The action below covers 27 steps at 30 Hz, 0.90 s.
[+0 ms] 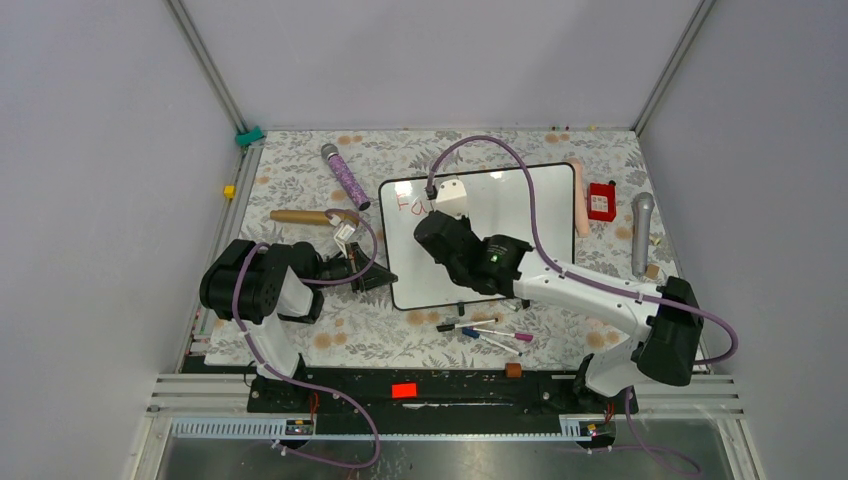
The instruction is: Write a sentence on the whiteboard
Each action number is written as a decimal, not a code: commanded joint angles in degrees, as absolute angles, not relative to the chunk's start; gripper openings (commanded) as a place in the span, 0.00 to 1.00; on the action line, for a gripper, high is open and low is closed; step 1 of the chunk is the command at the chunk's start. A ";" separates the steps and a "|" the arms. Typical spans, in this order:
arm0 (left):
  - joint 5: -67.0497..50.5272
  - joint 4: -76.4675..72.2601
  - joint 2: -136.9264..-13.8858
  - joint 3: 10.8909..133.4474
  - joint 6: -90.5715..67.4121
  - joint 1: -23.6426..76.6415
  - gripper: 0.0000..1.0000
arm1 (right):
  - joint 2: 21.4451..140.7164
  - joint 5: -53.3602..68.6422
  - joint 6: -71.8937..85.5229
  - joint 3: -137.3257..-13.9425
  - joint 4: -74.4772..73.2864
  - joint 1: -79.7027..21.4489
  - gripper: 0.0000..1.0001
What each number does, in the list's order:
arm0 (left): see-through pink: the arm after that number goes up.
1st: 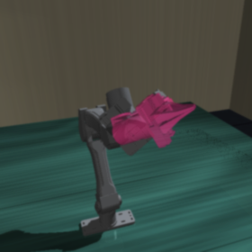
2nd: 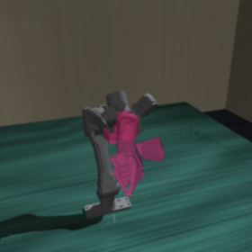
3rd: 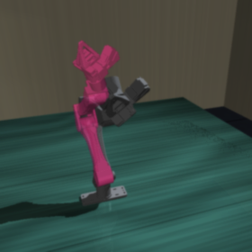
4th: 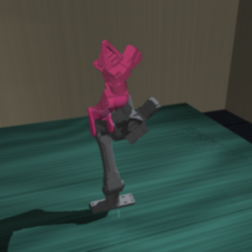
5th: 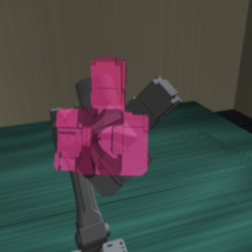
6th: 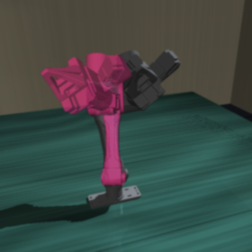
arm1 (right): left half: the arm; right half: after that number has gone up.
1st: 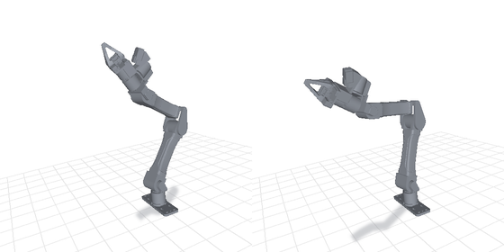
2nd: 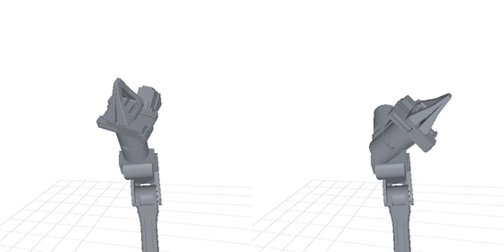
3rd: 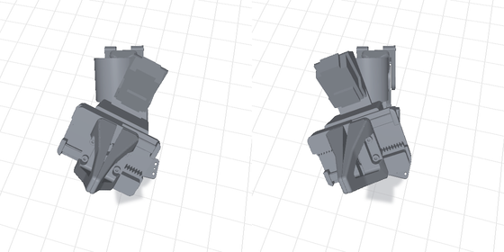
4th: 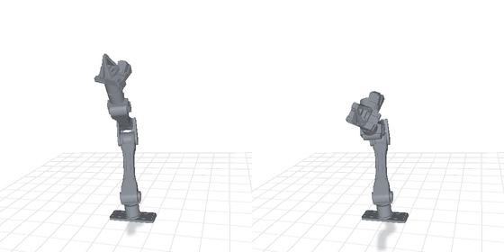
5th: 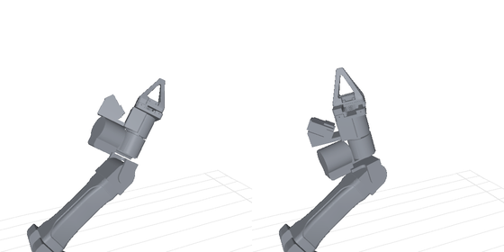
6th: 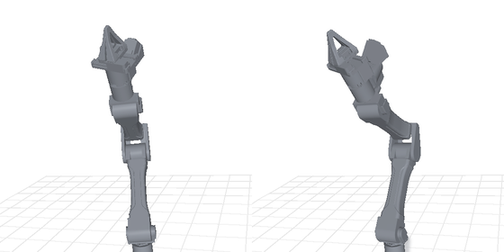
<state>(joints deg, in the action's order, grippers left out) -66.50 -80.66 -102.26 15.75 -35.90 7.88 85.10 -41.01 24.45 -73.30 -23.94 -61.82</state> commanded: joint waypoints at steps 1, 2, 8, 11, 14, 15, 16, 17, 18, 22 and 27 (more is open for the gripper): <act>-67.99 -84.46 -102.64 16.97 -35.30 8.14 0.00 | 86.00 -41.54 25.06 -75.93 -23.95 -60.97 0.00; -67.99 -84.46 -102.65 16.96 -35.31 8.16 0.00 | 86.25 -41.16 24.93 -76.08 -23.90 -60.75 0.00; -67.87 -84.43 -102.51 16.93 -35.23 8.15 0.00 | 87.91 -40.70 24.43 -77.28 -24.45 -60.38 0.00; -67.92 -84.47 -102.52 16.90 -35.21 8.17 0.00 | 89.11 -40.58 24.35 -78.31 -25.58 -60.29 0.00; -67.96 -84.44 -102.45 16.96 -35.25 8.10 0.00 | 89.72 -39.84 24.26 -78.74 -26.04 -60.29 0.00; -67.92 -84.46 -102.45 16.89 -35.26 8.15 0.00 | 89.81 -39.39 24.17 -78.75 -26.06 -60.29 0.00; -67.95 -84.44 -102.52 16.94 -35.30 8.09 0.00 | 89.80 -38.92 24.17 -78.75 -26.16 -60.29 0.00; -68.00 -84.42 -102.49 16.94 -35.25 8.13 0.00 | 89.84 -38.34 24.13 -78.67 -26.19 -60.29 0.00; -68.01 -84.46 -102.48 16.96 -35.25 8.16 0.00 | 89.90 -37.59 24.04 -78.69 -26.53 -60.29 0.00; -67.99 -84.46 -102.41 16.88 -35.25 8.16 0.00 | 90.31 -35.25 24.66 -78.67 -28.47 -60.30 0.00; -67.99 -84.47 -102.28 16.89 -35.26 8.13 0.00 | 90.47 -32.94 25.95 -78.61 -30.87 -60.31 0.00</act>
